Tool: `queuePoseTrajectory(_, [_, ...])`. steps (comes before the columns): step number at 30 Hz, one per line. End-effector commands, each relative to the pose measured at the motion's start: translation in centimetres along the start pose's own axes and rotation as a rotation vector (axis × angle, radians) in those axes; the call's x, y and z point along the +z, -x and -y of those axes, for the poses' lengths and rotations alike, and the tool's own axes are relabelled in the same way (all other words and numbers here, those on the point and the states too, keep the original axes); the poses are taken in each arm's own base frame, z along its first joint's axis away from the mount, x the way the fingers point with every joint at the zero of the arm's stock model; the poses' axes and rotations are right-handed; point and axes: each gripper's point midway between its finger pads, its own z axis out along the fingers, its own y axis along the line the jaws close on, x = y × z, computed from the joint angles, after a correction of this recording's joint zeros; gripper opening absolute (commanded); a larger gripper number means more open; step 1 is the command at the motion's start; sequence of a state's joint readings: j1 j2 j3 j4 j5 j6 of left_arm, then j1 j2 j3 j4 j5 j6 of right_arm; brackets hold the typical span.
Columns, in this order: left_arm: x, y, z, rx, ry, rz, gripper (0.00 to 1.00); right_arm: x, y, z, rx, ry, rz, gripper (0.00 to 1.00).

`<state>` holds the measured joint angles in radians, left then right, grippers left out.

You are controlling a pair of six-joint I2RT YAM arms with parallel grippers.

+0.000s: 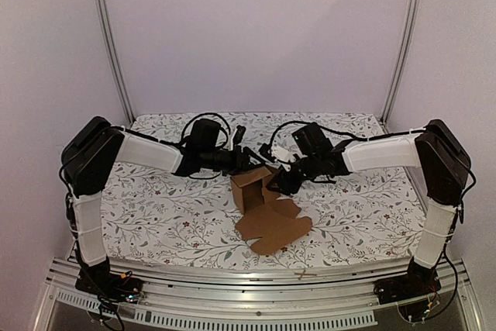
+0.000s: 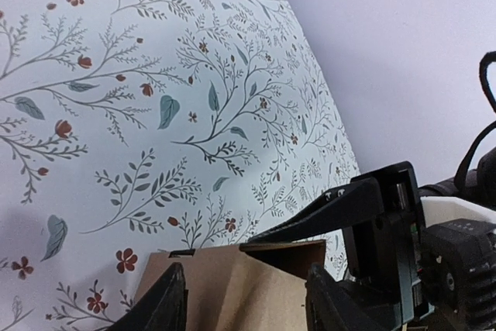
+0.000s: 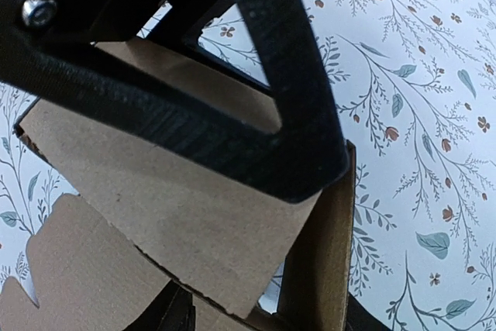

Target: Fold the paper box

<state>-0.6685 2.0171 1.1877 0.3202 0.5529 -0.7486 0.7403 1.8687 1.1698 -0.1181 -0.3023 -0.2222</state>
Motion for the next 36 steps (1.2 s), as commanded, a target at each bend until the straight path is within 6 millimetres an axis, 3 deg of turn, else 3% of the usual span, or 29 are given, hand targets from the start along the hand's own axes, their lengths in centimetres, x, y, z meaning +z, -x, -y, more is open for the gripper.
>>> queuePoseTrajectory(1, [1.0, -2.1, -2.8, -0.118, 0.020, -0.045, 0.52, 1.7, 2.3, 0.7, 0.047, -0.022, 0.053, 0.51])
queuePoseTrajectory(6, [0.9, -2.2, -3.3, -0.138, 0.013, -0.049, 0.52, 3.3, 1.8, 1.5, 0.039, -0.049, 0.053, 0.47])
queuePoseTrajectory(12, [0.1, -1.9, -5.1, -0.166, 0.058, -0.040, 0.53, 3.8, 3.1, 2.6, 0.070, -0.088, 0.079, 0.43])
queuePoseTrajectory(20, [-1.5, -0.9, -8.5, -0.212, 0.100, 0.004, 0.53, 3.8, 3.0, -0.9, 0.131, 0.145, -0.009, 0.52])
queuePoseTrajectory(24, [-1.5, -0.9, -8.0, -0.217, 0.067, 0.010, 0.53, 3.2, 2.5, -1.3, 0.135, 0.193, -0.029, 0.56])
queuePoseTrajectory(31, [-2.1, -1.2, -7.1, -0.213, 0.038, 0.020, 0.52, 1.2, 2.3, 1.9, 0.179, 0.130, -0.030, 0.57])
queuePoseTrajectory(36, [-2.2, -1.6, -5.9, -0.207, 0.009, 0.038, 0.51, 2.3, 1.4, 0.7, 0.267, 0.215, -0.118, 0.57])
